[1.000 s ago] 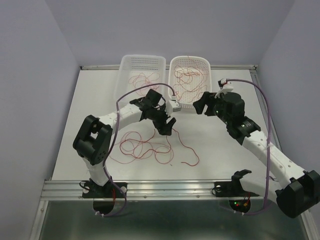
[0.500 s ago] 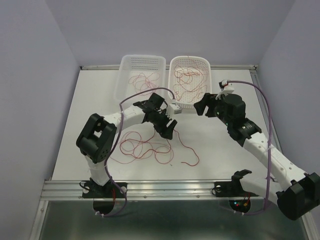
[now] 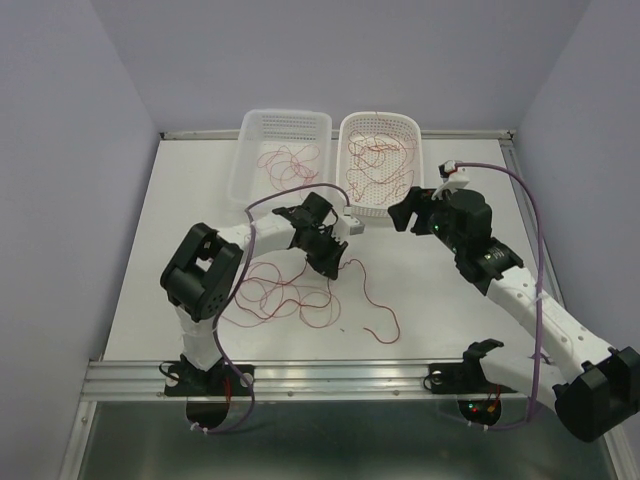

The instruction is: Untangle the cables

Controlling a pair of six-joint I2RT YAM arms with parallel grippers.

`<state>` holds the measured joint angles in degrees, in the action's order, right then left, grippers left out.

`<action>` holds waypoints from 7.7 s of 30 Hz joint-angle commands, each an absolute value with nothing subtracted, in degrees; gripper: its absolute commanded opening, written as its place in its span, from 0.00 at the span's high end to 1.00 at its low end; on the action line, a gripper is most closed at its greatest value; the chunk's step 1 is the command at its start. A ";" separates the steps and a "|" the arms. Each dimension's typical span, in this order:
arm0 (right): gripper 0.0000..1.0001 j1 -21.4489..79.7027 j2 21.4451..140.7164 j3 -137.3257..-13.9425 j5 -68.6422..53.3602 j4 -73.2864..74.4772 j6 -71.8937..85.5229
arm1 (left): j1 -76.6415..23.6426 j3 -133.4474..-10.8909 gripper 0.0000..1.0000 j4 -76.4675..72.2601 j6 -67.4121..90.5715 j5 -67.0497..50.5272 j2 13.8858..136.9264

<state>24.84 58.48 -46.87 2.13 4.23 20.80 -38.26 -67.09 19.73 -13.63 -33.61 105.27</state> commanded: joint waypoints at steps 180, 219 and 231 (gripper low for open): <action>0.42 16.79 104.24 -82.45 9.75 -4.13 18.90 | -33.05 -114.00 0.44 -17.76 -21.36 -15.21 127.53; 0.15 -6.94 111.09 -69.16 -8.35 -30.41 55.27 | -29.00 -67.51 0.29 -29.53 -23.03 -20.13 80.25; 0.15 -6.94 119.00 -73.39 -11.60 -34.80 60.82 | -28.30 -58.98 0.26 -29.88 -23.55 -15.83 70.59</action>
